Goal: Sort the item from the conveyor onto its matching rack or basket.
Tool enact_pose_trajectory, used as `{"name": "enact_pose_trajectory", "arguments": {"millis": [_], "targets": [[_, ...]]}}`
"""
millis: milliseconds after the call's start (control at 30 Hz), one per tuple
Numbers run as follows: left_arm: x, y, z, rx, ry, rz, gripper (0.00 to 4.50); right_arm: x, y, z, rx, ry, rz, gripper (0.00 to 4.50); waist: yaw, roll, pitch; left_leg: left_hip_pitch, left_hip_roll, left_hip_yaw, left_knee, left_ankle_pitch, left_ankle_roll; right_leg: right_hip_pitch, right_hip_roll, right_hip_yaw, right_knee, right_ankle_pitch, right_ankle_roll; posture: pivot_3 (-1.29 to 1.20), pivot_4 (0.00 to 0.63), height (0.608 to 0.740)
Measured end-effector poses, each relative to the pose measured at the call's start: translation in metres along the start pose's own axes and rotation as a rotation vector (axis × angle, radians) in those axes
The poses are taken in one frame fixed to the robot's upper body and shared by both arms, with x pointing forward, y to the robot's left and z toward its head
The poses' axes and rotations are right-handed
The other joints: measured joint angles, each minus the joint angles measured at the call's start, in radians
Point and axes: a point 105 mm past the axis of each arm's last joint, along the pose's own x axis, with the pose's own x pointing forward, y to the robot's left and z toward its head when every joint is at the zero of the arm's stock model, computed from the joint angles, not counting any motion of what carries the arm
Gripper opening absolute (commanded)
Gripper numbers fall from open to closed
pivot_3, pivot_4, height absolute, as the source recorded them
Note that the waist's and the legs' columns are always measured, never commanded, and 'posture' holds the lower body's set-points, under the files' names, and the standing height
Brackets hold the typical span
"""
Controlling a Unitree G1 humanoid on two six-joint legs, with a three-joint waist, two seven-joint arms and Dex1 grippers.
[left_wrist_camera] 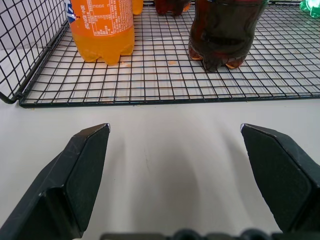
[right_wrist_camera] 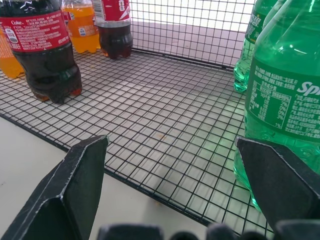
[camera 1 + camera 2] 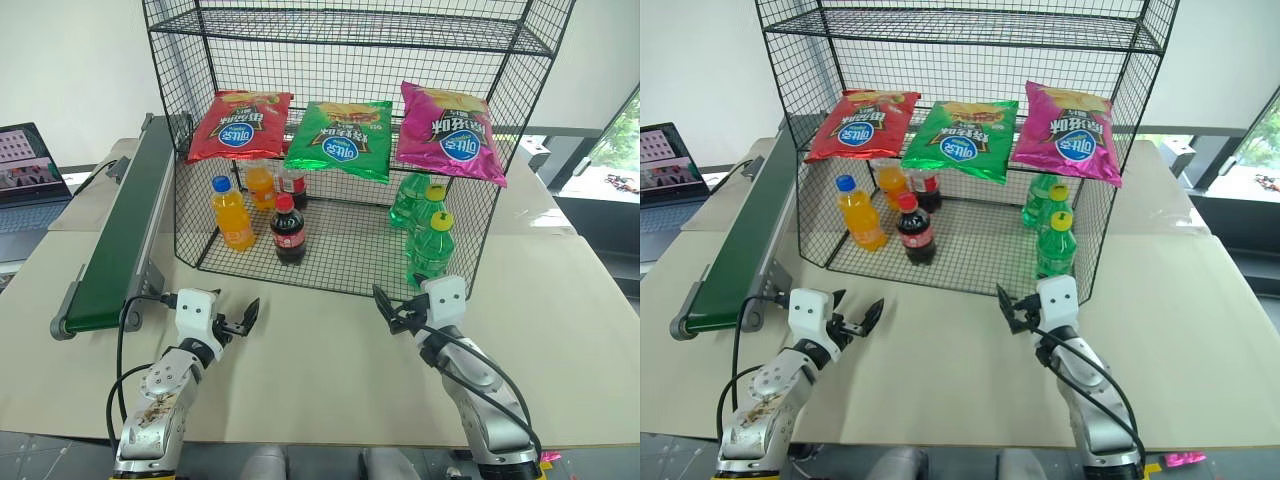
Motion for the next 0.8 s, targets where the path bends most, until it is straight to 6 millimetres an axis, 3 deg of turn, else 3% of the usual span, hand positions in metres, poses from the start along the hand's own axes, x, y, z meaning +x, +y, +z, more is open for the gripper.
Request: {"name": "enact_pose_trajectory", "arguments": {"millis": [800], "targets": [[-0.0055, 0.0089, -0.0026, 0.026, 0.010, 0.066, 4.45, -0.0021, 0.0029, -0.0015, -0.003, 0.006, 0.025, 4.50, 0.000, 0.000, 0.000, 0.000, 0.000, 0.000, 0.000, 0.000, 0.000, 0.000, 0.000, 0.000, 0.000, 0.000, 0.000, 0.00, 0.150, 0.738]]}}
